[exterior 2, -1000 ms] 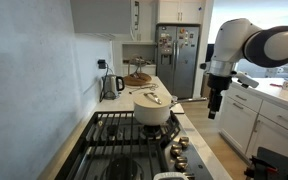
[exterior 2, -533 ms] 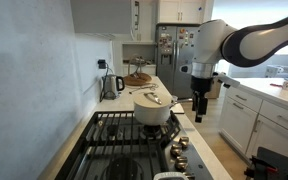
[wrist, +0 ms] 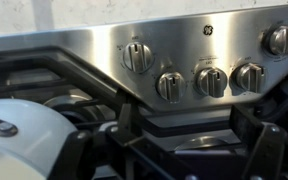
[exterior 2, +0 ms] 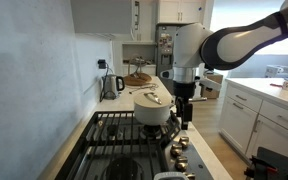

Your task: Twist the second knob from the left of the stove.

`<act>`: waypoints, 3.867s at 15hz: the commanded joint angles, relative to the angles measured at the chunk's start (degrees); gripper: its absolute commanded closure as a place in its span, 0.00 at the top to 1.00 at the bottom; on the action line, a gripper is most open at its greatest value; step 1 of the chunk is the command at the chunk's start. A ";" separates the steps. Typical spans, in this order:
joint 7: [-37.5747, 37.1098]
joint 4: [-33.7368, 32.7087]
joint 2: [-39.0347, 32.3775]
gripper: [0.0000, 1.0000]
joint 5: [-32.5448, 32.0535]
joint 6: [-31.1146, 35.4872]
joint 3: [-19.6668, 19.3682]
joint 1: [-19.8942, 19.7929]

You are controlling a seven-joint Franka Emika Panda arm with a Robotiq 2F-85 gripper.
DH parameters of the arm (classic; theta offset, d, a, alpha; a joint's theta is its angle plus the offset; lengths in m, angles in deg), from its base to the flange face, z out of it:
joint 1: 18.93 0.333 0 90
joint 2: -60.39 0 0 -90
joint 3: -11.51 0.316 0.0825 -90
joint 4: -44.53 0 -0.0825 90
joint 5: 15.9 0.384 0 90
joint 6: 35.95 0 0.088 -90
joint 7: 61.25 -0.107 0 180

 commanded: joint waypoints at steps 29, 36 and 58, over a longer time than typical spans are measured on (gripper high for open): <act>-3.39 7.16 -2.64 1.00 1.57 6.55 7.00 5.55; -3.63 4.83 -6.25 1.00 -1.01 8.01 7.12 5.68; -3.93 4.38 -8.20 0.56 -0.65 10.11 7.77 7.44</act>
